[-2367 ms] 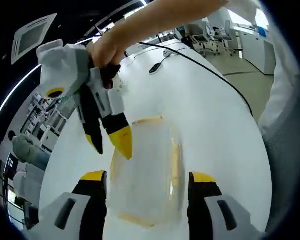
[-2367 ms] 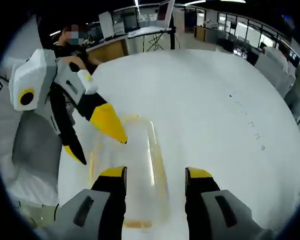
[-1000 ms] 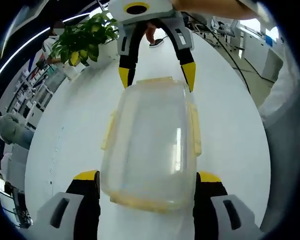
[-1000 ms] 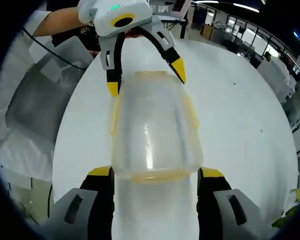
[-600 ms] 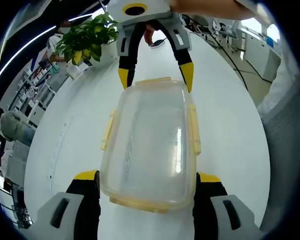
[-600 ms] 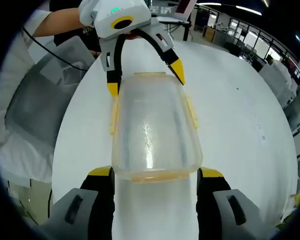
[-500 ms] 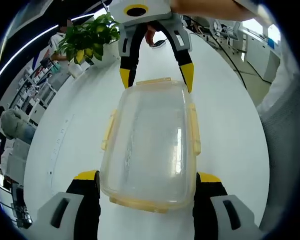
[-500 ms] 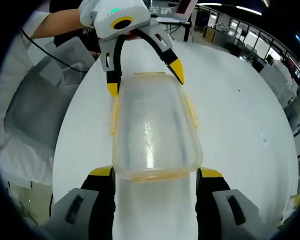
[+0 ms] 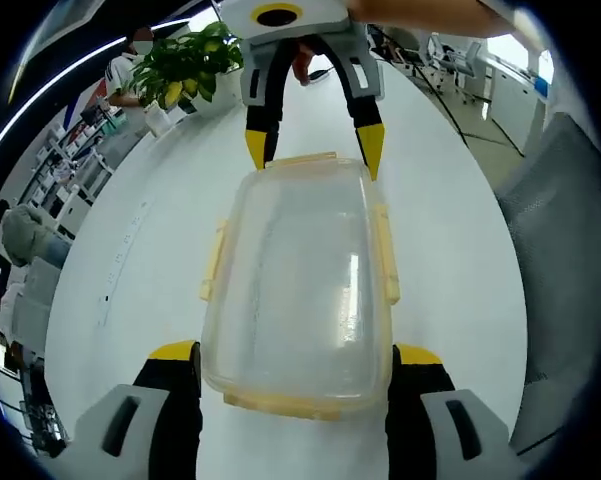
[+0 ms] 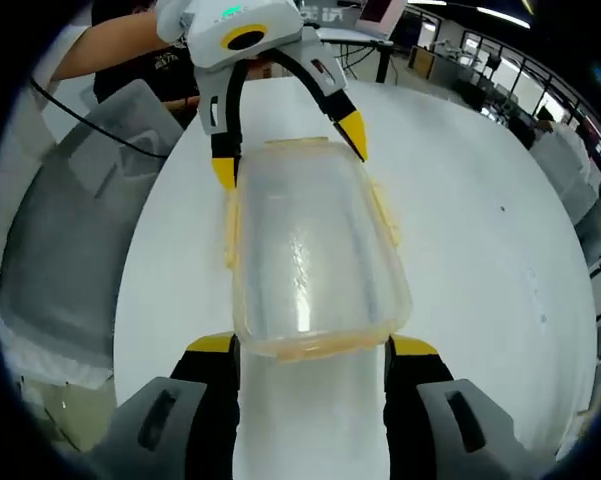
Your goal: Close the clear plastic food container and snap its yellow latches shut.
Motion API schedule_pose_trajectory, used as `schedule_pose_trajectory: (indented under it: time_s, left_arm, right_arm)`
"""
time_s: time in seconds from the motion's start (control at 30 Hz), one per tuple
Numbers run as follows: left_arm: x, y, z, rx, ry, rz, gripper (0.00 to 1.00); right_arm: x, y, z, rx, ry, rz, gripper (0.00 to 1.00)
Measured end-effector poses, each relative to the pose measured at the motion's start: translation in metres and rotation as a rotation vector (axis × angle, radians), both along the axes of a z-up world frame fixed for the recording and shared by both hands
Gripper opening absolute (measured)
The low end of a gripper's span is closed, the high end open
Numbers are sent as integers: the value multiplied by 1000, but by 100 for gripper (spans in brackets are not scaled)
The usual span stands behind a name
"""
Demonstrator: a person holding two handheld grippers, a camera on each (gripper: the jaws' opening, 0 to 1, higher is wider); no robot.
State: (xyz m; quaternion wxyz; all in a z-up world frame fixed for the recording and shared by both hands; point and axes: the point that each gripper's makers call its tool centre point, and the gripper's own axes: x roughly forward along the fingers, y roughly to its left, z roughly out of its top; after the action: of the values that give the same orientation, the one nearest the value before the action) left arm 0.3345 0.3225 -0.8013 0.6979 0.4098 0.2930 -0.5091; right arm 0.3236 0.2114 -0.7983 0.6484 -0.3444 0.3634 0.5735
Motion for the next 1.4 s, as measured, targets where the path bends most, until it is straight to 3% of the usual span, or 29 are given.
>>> schedule_pose_trajectory:
  time_s: [0.17, 0.4, 0.57, 0.97, 1.4]
  left_arm:
    - [-4, 28, 1, -26, -1, 2, 72]
    - [-10, 59, 0, -6, -4, -10, 72]
    - [-13, 72, 0, -6, -9, -23, 72]
    - [1, 72, 0, 4, -20, -48, 72]
    - [48, 70, 0, -1, -14, -57, 72]
  right_arm:
    - [-4, 22, 0, -14, 2, 2, 55]
    - [-12, 53, -1, -25, 2, -9, 55]
    - [-17, 67, -1, -25, 2, -25, 55]
    - [-4, 70, -1, -48, 10, -57, 55]
    - [44, 67, 0, -62, 11, -70, 55]
